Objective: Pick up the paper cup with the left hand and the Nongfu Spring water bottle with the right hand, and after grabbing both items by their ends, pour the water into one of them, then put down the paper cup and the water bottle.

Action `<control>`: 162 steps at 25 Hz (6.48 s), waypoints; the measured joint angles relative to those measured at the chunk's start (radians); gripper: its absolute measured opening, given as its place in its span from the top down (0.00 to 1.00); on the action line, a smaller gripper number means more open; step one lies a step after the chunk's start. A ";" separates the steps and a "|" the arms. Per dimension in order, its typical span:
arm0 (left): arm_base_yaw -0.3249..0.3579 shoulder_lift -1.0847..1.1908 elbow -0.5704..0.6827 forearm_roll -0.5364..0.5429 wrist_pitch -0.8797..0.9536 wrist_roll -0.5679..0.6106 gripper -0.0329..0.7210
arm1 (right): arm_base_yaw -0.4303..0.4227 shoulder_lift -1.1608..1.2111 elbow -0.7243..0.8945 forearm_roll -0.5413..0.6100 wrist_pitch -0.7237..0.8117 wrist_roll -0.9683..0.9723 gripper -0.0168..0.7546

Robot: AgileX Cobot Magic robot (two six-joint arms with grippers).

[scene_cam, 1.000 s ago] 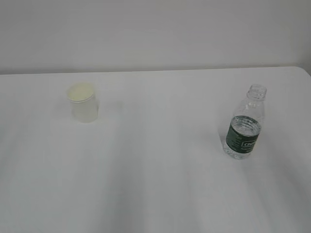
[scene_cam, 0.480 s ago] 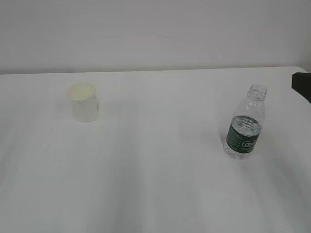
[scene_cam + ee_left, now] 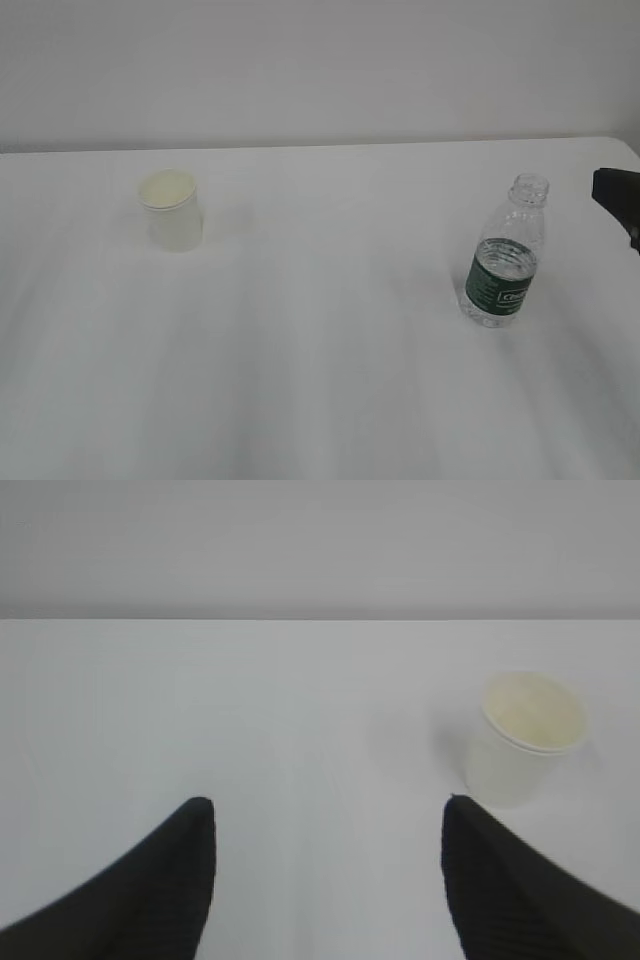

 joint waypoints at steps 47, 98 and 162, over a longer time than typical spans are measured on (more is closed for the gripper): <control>-0.397 0.322 0.455 0.155 -0.961 -0.102 0.32 | 0.000 0.312 0.403 -0.315 -0.776 0.277 0.22; -0.397 0.592 0.370 0.123 -1.062 -0.105 0.16 | 0.000 0.786 0.293 -0.223 -1.103 0.266 0.22; -0.397 0.623 0.350 0.116 -1.062 -0.111 0.19 | 0.000 1.163 -0.065 -0.222 -1.104 0.267 0.33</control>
